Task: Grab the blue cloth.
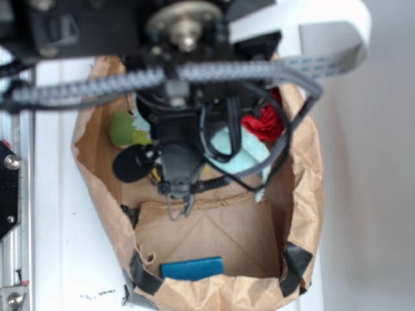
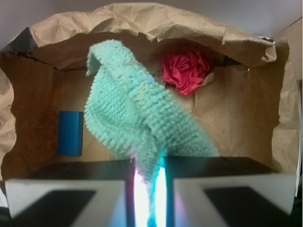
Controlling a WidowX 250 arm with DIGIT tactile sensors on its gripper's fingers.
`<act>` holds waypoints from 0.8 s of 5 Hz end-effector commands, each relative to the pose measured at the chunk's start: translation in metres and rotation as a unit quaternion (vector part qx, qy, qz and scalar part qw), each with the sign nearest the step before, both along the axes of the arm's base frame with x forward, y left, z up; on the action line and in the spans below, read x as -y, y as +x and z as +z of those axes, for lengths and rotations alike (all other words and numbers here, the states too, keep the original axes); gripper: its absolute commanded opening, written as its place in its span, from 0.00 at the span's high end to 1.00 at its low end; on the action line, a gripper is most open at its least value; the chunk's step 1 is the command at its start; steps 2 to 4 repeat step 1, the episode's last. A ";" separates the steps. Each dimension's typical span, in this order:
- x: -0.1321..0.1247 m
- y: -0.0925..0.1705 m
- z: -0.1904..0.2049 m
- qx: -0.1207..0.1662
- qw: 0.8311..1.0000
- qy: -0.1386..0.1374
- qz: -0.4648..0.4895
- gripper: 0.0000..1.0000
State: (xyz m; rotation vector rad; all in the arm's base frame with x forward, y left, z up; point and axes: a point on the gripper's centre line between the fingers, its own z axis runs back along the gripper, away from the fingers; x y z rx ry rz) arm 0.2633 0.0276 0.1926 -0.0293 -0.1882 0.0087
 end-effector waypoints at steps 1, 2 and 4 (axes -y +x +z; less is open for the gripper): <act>0.002 -0.001 0.011 0.032 0.999 0.013 0.008 1.00; 0.002 -0.001 0.011 0.032 0.999 0.013 0.008 1.00; 0.002 -0.001 0.011 0.032 0.999 0.013 0.008 1.00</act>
